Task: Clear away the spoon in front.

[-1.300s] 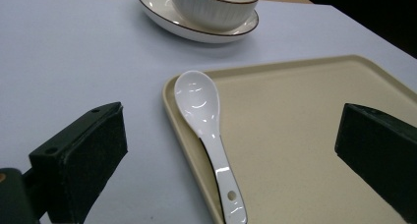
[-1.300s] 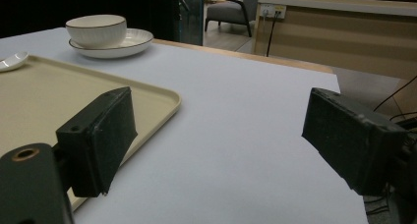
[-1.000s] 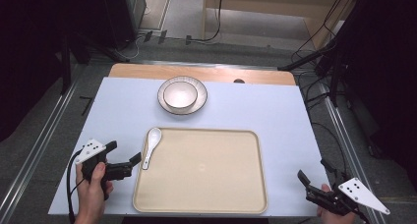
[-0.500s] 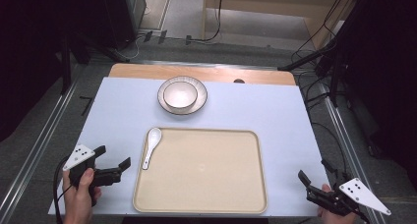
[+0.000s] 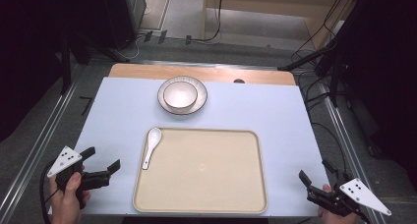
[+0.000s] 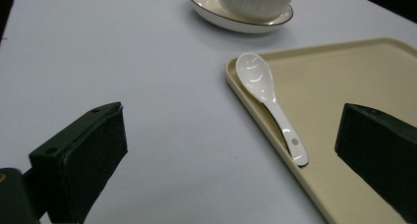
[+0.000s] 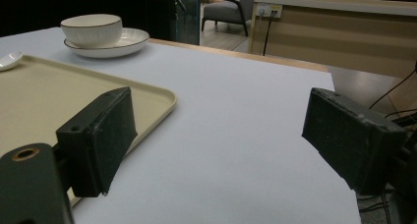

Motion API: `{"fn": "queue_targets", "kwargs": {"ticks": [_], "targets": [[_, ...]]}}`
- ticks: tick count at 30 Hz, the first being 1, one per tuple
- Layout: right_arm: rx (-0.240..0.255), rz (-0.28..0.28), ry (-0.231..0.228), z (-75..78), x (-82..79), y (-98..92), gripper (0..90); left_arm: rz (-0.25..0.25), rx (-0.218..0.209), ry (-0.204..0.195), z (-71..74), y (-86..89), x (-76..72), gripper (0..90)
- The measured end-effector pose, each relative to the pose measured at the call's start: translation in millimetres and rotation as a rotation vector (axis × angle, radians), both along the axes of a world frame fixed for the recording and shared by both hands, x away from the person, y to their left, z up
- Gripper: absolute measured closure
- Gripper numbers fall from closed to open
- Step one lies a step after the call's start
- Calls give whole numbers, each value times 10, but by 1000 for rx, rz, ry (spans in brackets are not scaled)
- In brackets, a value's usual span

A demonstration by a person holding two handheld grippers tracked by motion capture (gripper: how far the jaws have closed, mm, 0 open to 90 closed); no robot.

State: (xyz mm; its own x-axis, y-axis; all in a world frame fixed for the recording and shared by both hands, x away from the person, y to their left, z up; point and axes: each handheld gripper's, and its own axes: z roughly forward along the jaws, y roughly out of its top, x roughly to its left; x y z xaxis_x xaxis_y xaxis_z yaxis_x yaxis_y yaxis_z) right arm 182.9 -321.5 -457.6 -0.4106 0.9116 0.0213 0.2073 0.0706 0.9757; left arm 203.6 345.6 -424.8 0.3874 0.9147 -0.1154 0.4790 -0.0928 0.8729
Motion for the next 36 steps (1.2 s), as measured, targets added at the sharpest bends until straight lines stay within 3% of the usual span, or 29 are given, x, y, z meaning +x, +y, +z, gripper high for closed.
{"fn": "queue_targets", "kwargs": {"ticks": [8, 16, 24, 33, 36], "targets": [[2, -7, -1, 0, -13, -20, 133, 33, -2, 7, -30, 126, 4, 0], [7, -17, -4, 4, -36, -56, 134, 46, 30, 21, -71, 239, 19, 0], [10, -21, -2, 1, -39, -69, 133, 86, 19, 27, -80, 413, -16, 0], [5, -18, 0, 1, -38, -60, 133, 87, 5, 13, -58, 380, -6, 0], [3, -19, -5, 3, -32, -61, 133, 78, 44, 7, -25, 322, -9, 0]]}}
